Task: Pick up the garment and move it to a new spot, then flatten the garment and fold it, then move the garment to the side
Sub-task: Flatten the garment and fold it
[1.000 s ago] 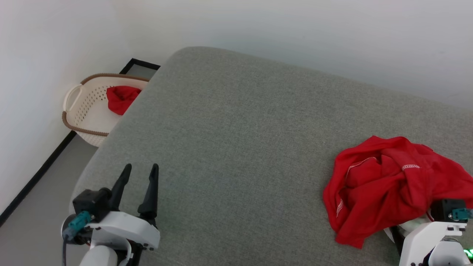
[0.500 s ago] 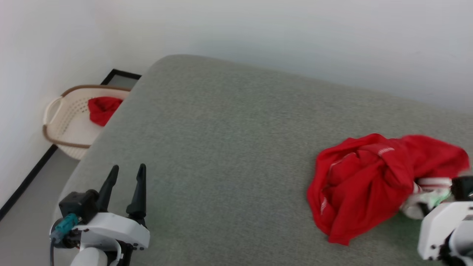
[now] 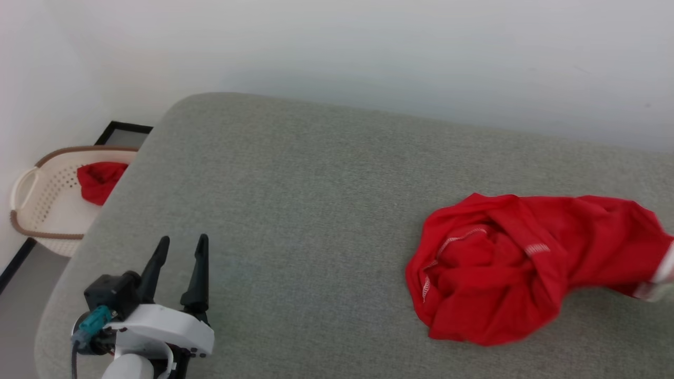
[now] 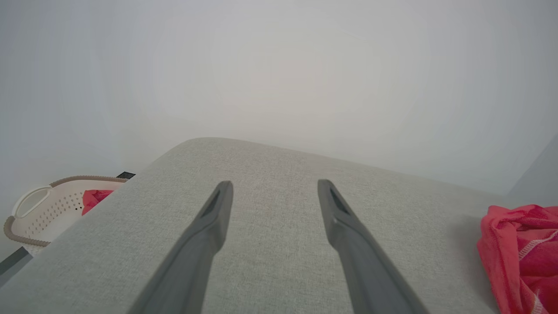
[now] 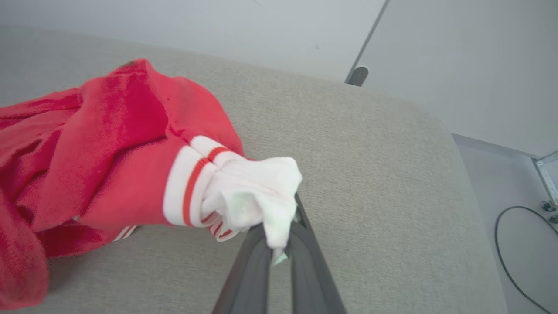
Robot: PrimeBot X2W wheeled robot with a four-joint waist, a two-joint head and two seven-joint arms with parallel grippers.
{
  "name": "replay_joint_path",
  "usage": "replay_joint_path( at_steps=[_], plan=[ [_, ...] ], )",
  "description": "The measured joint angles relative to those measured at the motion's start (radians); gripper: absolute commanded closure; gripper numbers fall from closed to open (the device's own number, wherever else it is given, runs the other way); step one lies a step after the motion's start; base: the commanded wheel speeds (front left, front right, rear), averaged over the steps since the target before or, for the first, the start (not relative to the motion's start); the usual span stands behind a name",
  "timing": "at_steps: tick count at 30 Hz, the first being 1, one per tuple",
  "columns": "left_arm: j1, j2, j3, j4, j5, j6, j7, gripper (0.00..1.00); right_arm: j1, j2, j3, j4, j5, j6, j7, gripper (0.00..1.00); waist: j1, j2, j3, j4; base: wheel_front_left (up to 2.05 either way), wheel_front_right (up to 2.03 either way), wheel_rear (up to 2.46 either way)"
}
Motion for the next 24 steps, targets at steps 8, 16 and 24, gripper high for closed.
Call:
replay_joint_path(
  at_steps=[8, 16, 24],
  plan=[
    [-0.004, 0.001, -0.011, 0.001, -0.001, 0.000, 0.000, 0.00, 0.052, -0.024, -0.131, 0.028, -0.030, 0.000, -0.001, 1.00, 0.0000, 0.0000, 0.011, -0.019, 0.00, 0.00, 0.00],
    [-0.006, 0.005, -0.023, 0.009, -0.009, 0.000, 0.000, 0.00, 0.073, 0.028, -0.170, 0.164, -0.048, 0.000, -0.062, 0.81, 0.0000, 0.0000, 0.016, -0.026, 0.00, 0.00, 0.00],
    [-0.012, 0.027, -0.051, 0.017, -0.020, 0.000, 0.000, 0.00, 0.030, 0.044, -0.132, 0.230, -0.049, 0.000, -0.121, 0.00, 0.0000, 0.0000, 0.006, -0.046, 0.00, 0.00, 0.00]
  ],
)
